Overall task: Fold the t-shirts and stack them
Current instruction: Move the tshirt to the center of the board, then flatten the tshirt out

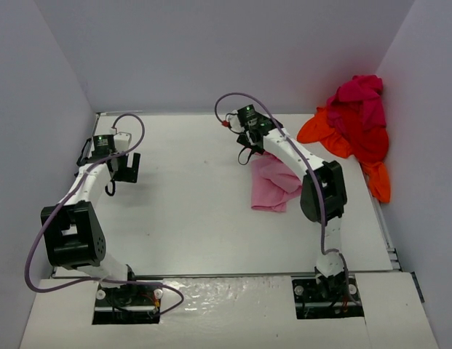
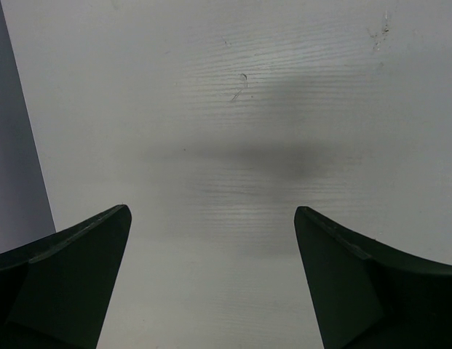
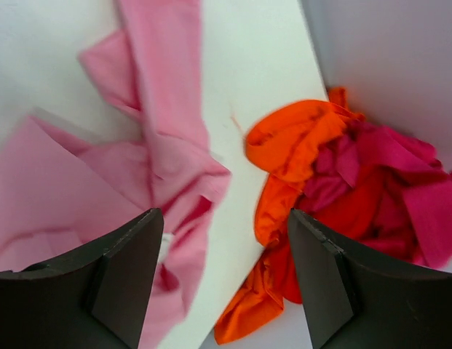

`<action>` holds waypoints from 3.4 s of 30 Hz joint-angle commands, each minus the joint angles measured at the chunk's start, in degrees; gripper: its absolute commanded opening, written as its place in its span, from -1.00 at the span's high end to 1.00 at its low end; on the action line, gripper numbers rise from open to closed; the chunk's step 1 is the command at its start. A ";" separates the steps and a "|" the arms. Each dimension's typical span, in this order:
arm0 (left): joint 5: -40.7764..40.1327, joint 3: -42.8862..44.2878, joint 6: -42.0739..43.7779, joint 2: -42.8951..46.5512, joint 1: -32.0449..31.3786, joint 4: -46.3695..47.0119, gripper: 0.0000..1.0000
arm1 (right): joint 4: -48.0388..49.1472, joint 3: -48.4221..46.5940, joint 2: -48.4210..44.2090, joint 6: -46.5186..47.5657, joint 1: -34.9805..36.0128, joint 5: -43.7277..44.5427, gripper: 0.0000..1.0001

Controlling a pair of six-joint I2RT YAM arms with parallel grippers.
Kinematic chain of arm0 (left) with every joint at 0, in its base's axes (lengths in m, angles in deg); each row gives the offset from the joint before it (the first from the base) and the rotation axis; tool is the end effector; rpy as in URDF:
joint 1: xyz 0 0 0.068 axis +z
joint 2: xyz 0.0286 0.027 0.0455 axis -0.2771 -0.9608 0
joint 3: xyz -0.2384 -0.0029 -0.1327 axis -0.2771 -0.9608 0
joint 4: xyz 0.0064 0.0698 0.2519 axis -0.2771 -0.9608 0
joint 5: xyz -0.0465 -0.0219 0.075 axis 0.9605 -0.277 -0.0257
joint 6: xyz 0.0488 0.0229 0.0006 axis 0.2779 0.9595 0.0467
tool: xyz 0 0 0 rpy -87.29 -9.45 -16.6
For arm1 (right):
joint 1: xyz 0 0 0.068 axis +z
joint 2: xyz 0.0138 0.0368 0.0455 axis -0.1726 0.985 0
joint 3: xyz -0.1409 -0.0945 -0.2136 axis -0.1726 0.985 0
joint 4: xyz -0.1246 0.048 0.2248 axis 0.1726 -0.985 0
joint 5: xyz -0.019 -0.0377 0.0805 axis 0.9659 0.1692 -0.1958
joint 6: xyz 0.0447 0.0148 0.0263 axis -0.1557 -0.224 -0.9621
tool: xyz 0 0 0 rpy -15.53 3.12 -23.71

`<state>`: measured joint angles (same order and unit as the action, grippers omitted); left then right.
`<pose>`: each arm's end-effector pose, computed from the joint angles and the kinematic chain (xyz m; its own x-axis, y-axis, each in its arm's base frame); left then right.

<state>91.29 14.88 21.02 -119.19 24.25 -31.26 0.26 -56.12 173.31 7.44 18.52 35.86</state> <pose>0.3344 0.0454 0.2479 -0.7299 0.0718 -0.6798 0.0333 0.9970 0.0695 0.4333 0.2180 0.2770 -0.3093 -0.8562 -0.4138 -0.4701 0.5160 -0.7161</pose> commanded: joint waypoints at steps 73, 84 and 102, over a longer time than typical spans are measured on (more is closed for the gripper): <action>-0.03 10.09 3.01 0.01 -12.28 -5.16 -0.84 | 9.85 8.25 -30.19 -10.60 1.93 -9.01 1.00; 6.45 12.01 5.67 3.13 -17.61 -10.11 -0.76 | 11.68 5.40 -24.41 -11.38 3.71 -7.97 1.00; 11.44 18.26 10.21 -6.51 -38.77 -17.48 -0.67 | 16.07 2.53 -16.52 -11.61 3.26 3.19 1.00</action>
<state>103.60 31.06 28.84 -124.39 -9.36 -48.00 11.73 -49.68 156.11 -3.01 21.66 34.81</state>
